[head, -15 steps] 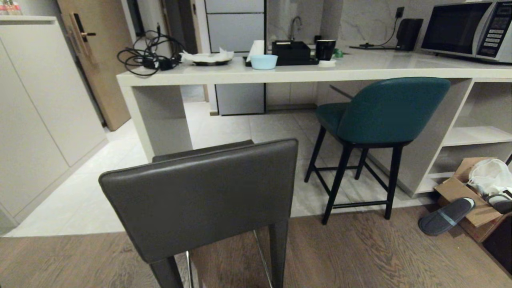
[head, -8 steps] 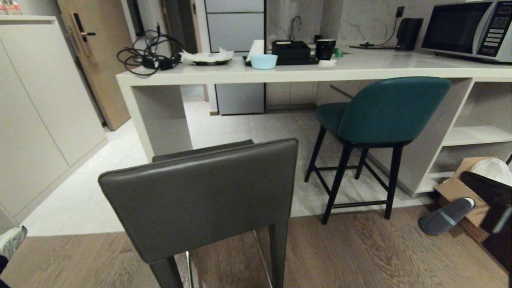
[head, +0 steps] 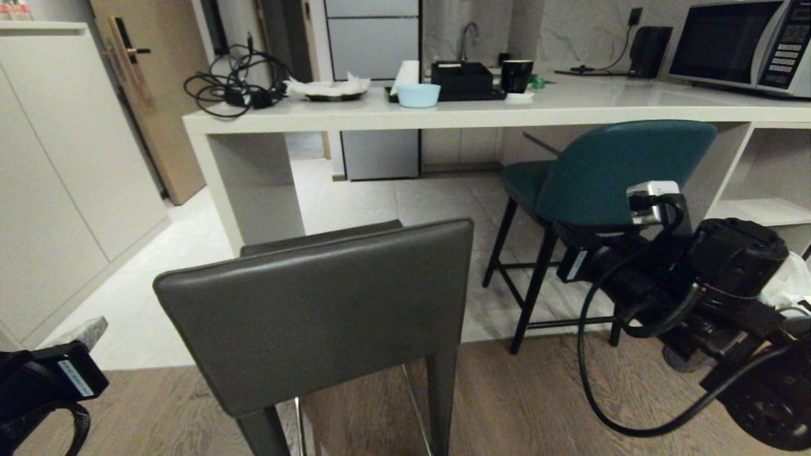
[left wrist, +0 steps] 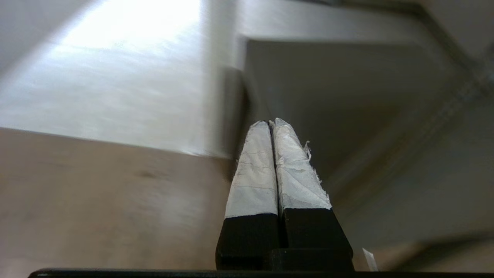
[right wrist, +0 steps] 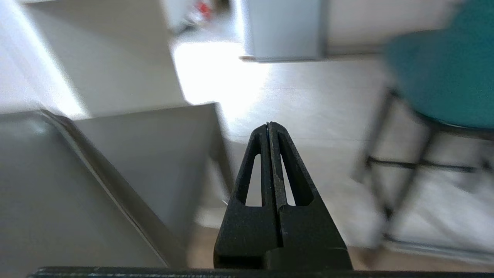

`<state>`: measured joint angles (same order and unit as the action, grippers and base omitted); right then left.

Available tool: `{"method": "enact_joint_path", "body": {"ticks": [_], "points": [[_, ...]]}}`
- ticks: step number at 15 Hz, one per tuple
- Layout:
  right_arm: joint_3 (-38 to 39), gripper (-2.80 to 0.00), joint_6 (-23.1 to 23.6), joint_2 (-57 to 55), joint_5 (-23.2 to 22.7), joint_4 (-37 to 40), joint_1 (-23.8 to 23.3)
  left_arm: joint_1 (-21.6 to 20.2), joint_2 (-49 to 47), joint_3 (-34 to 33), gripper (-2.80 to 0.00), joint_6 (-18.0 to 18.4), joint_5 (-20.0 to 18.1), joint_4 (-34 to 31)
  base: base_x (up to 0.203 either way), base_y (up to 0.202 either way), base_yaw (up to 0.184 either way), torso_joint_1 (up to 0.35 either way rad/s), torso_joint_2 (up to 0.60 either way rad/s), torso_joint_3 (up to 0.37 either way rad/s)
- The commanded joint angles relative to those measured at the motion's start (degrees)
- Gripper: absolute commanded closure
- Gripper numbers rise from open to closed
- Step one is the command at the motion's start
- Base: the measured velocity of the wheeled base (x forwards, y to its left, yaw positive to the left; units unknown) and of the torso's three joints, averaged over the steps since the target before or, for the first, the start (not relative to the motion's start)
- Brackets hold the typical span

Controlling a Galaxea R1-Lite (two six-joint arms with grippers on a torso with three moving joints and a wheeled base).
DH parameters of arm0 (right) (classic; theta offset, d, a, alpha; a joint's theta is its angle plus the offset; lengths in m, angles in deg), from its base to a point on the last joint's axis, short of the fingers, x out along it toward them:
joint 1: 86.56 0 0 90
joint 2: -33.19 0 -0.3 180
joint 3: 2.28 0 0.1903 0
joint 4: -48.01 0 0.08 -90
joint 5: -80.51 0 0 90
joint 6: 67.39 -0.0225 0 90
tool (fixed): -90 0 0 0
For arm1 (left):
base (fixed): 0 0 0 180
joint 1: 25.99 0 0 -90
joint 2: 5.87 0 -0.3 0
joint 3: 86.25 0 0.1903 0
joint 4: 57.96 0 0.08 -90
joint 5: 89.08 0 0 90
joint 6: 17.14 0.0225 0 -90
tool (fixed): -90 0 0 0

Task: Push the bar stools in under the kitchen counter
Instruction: Push the gray chair back under the dining table

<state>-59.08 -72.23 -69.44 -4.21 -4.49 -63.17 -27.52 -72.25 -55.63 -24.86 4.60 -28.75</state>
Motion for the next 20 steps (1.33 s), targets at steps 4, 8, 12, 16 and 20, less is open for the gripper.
{"method": "enact_joint_path", "body": {"ticks": [4, 8, 12, 16, 20], "points": [[-8.7, 0.00, -1.5, -10.2, -1.2, 2.3, 3.6, 5.1, -9.1, -0.5, 0.00, -2.3, 3.4, 3.2, 0.000, 0.000, 0.000, 0.000, 0.00, 0.000], [-10.6, 0.00, -1.4, -11.8, -1.4, 2.3, 6.0, 9.3, -11.2, 0.0, 0.00, -2.2, 3.7, 3.4, 0.000, 0.000, 0.000, 0.000, 0.00, 0.000], [-16.8, 0.00, -1.3, -15.3, -1.3, 4.2, 6.9, 9.5, -12.4, 0.6, 0.00, -2.5, 3.7, 3.7, 0.000, 0.000, 0.000, 0.000, 0.00, 0.000], [-21.2, 0.00, -1.0, -17.9, -0.9, 4.8, 8.9, 10.1, -12.5, 0.8, 0.00, -2.7, 3.7, 3.6, 0.000, 0.000, 0.000, 0.000, 0.00, 0.000], [-21.6, 0.00, 2.0, -18.9, -0.9, 5.6, 10.5, 10.7, -14.0, 3.2, 0.00, -2.6, 3.8, 3.6, 0.000, 0.000, 0.000, 0.000, 0.00, 0.000]]}}
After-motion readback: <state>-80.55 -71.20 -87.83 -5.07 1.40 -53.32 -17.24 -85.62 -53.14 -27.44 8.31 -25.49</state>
